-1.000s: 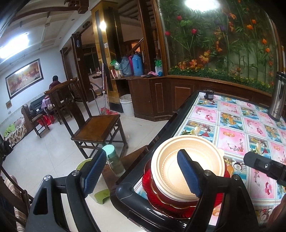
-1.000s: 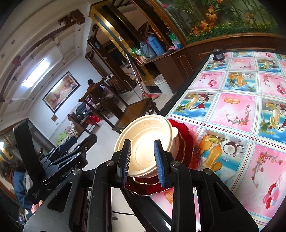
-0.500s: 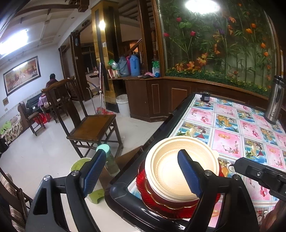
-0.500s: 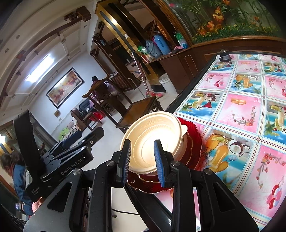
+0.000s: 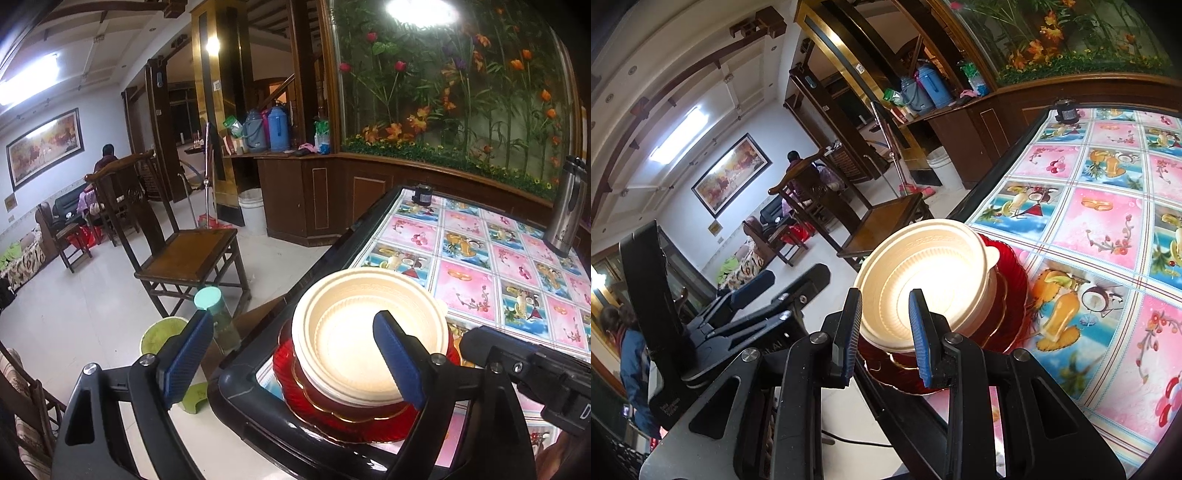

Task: Organize plates and bowls

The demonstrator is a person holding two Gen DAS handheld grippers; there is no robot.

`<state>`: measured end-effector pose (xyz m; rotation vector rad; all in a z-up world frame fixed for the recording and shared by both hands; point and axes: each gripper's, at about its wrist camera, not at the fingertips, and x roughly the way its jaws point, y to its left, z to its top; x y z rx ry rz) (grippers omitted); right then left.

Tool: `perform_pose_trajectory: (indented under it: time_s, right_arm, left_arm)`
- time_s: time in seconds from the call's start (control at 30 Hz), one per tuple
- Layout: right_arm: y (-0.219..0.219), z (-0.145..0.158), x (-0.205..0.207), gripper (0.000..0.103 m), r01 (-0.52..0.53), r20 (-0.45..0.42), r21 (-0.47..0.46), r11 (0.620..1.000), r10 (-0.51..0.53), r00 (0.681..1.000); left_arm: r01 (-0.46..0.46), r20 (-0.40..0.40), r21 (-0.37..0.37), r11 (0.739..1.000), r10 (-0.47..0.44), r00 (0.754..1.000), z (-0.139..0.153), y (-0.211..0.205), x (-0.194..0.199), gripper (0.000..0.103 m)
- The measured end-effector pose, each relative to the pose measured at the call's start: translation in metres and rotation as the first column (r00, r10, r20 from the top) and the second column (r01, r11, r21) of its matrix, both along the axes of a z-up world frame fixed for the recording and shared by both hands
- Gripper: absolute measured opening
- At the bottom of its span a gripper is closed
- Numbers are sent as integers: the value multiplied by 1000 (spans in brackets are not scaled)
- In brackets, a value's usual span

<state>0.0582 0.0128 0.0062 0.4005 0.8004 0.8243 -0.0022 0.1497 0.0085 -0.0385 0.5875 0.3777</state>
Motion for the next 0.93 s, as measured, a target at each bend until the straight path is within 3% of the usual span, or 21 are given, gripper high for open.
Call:
perform_pose_trajectory:
  time_s: [0.2,0.6,0.93]
  right_arm:
    - [5,3,-6,26,68,45,-36,997,-67,997]
    - [24,0,-13,30,17,43,-63,998,-15,999]
    - [24,1,-14,30,35,40,-54,998,-33,999]
  left_arm:
    - [-29,-12,-38,999,29,1000,-6,5,-6,91]
    - [-49,30,-34,998,51,998,-2,12,-15,97]
    - [-46,65,-10,999,46,997,1,9,-17,97]
